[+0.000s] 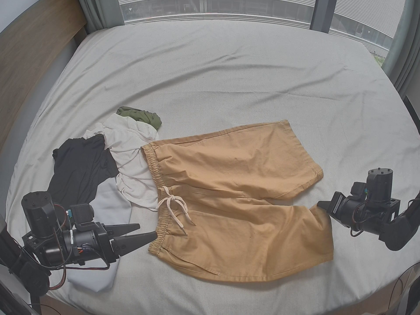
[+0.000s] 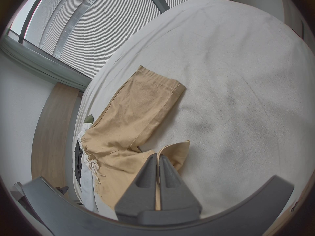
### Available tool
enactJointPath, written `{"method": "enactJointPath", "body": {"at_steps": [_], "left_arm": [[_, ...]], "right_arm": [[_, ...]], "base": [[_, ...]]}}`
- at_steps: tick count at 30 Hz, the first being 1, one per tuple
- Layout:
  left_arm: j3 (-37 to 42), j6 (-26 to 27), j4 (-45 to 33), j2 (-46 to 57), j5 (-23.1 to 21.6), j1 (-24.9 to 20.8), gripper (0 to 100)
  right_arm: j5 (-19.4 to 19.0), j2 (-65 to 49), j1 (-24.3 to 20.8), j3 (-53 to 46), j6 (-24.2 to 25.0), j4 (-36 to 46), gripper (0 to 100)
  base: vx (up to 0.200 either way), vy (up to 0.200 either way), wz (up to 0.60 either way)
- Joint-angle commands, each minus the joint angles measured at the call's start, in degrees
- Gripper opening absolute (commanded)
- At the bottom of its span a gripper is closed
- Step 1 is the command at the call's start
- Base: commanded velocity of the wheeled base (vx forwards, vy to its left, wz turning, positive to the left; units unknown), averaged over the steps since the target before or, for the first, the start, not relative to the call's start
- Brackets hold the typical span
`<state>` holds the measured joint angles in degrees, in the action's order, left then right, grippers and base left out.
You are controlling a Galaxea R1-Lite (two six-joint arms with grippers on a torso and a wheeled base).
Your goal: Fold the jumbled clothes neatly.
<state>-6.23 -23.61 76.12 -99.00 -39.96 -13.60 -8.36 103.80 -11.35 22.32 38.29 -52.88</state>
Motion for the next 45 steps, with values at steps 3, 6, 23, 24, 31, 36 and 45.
{"method": "enactJointPath", "body": {"at_steps": [3,6,23,24,31,36,45], "left_arm": [[0.0,0.0,0.0,-0.1,0.0,0.0,100],[0.0,0.0,0.1,-0.6,0.0,0.0,100],[0.3,0.0,0.1,-0.7,0.0,0.0,100],[0.3,0.0,0.1,-0.7,0.0,0.0,100],[0.3,0.0,0.1,-0.8,0.0,0.0,100],[0.3,0.0,0.0,-0.8,0.0,0.0,100],[0.3,0.0,0.1,-1.2,0.0,0.0,100]], "right_arm": [[0.3,-2.2,2.1,1.3,-0.5,1.0,0],[0.4,-3.3,3.2,1.4,-0.6,1.2,0],[0.5,-0.2,5.7,2.8,-2.8,3.3,0],[0.5,0.7,5.7,2.6,-2.8,2.7,0],[0.4,5.4,6.5,0.8,-3.0,-1.3,0],[0.2,5.4,6.5,0.9,-3.0,-1.1,100],[-1.4,6.9,8.5,2.2,-2.3,-1.1,100]], "base": [[0.0,0.0,0.0],[0.0,0.0,0.0],[0.0,0.0,0.0],[0.0,0.0,0.0],[0.0,0.0,0.0],[0.0,0.0,0.0],[0.0,0.0,0.0]]}}
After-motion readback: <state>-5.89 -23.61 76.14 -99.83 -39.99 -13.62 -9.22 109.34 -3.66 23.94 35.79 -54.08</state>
